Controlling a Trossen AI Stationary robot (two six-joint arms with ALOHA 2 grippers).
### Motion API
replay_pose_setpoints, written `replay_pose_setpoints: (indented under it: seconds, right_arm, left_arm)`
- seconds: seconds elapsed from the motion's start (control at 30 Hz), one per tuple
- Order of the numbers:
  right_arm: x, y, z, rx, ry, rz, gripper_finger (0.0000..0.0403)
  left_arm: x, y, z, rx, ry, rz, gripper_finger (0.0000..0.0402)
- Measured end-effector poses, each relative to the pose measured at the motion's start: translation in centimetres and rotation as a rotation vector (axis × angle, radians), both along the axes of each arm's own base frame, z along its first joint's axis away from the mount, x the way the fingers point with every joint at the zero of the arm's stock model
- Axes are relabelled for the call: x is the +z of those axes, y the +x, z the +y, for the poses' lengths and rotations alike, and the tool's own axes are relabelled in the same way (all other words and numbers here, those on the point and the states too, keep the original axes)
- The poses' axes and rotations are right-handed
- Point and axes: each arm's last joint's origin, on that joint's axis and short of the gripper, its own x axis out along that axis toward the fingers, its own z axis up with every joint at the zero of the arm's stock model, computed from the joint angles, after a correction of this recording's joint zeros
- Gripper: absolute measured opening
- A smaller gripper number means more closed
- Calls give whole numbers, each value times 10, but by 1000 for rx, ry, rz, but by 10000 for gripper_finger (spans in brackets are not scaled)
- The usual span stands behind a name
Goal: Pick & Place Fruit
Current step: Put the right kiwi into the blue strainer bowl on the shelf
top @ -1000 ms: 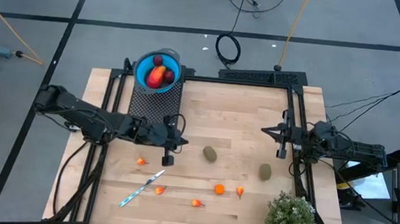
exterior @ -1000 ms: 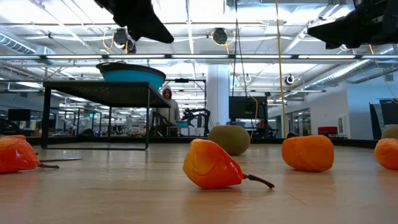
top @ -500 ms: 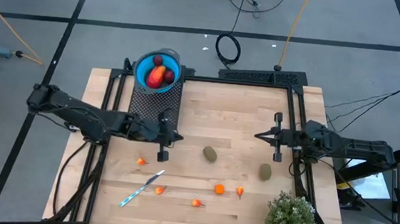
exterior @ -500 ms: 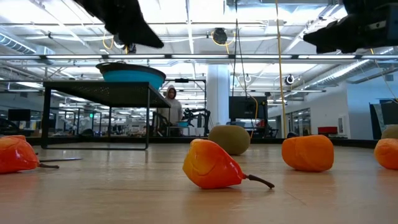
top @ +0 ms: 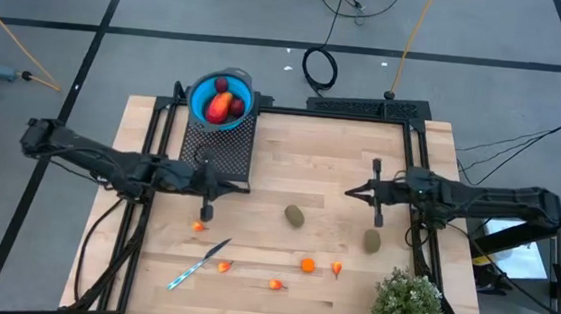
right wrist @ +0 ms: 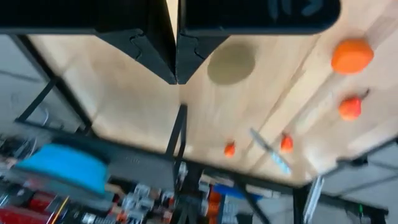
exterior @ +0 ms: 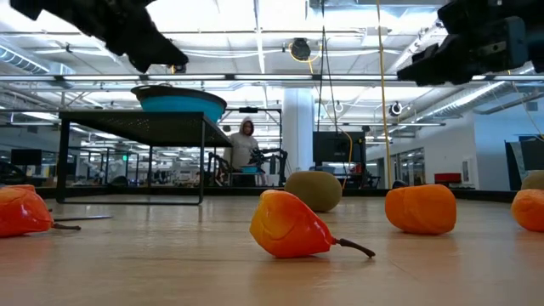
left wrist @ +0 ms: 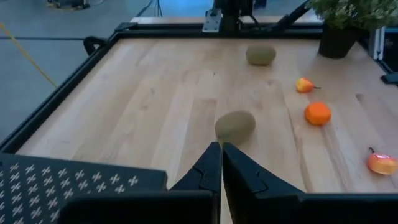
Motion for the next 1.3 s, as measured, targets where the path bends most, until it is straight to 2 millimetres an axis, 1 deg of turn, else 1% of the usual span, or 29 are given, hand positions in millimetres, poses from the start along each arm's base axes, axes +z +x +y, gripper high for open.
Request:
replay_pose_setpoints:
  seconds: [0.17,0.4,0.5,0.67,0.77,0.9,1.0,1.1,1.23,1.3]
  right_arm:
    - [-5,8,2,41,-3,76,0]
    - [-2,22,13,125,-61,119,0]
    - [-1,30,18,118,-70,155,0]
    - [-2,40,26,89,-138,300,0]
    - [-2,43,31,123,-174,411,0]
    - [-1,38,38,190,-227,596,0]
    - [-3,31,42,240,-272,681,0]
    - [-5,23,45,299,-326,734,0]
    - [-6,15,51,422,-469,754,0]
    - [-6,14,53,429,-535,744,0]
  left_arm:
    - [-4,-18,3,-7,-13,-53,2]
    - [-2,-37,7,-20,4,-130,19]
    - [-1,-42,8,-25,13,-150,21]
    - [0,-47,8,-26,10,-165,21]
    - [0,-47,8,-29,6,-162,21]
    - [0,-47,8,-28,1,-163,21]
    - [0,-47,8,-28,0,-164,21]
    - [0,-47,8,-28,0,-163,21]
    - [0,-47,8,-26,-6,-166,21]
    - [0,-47,8,-24,-11,-166,21]
